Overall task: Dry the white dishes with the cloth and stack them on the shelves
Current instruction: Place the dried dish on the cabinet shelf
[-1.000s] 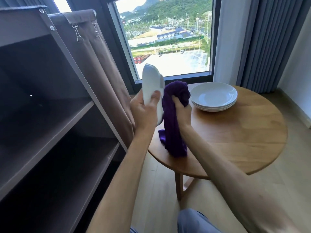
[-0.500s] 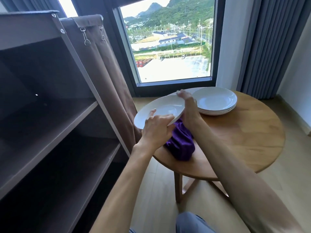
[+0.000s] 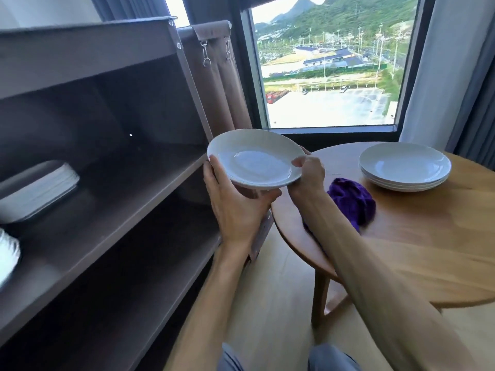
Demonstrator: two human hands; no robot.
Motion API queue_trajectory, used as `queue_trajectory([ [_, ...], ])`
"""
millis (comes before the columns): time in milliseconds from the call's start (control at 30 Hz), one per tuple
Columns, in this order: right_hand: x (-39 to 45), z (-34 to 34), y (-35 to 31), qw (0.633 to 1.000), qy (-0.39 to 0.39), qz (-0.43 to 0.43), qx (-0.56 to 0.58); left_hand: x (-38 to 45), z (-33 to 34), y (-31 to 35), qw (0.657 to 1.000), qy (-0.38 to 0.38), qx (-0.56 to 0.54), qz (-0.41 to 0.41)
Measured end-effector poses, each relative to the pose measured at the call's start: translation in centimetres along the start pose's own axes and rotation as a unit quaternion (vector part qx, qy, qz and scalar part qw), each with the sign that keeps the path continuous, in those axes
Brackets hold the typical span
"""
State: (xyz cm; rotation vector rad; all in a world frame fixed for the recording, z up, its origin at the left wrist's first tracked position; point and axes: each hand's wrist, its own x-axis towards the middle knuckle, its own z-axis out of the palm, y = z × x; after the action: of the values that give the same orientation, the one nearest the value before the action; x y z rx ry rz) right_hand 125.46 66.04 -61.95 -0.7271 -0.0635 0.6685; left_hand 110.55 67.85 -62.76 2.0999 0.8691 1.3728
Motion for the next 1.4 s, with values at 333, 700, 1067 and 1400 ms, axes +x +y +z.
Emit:
queue_trajectory([
  [333, -6.2, 9.8, 7.4, 0.987, -0.138, -0.002, -0.088, 1.2, -11.6, -3.5, 0.992, 0.108, 0.054, -0.033],
  [700, -13.3, 15.6, 13.0, 0.954, -0.274, 0.058, -0.109, -0.5, -22.6, -4.1, 0.977, 0.186, 0.097, -0.048],
  [1067, -20.2, 21.4, 19.0, 0.899, -0.412, 0.092, -0.114, -3.8, -31.4, -4.6, 0.925, 0.327, 0.158, -0.113],
  [1400, -23.2, 26.8, 24.0, 0.859, -0.474, 0.113, -0.157, -3.0, -37.5, -6.4, 0.891, 0.383, 0.183, -0.159],
])
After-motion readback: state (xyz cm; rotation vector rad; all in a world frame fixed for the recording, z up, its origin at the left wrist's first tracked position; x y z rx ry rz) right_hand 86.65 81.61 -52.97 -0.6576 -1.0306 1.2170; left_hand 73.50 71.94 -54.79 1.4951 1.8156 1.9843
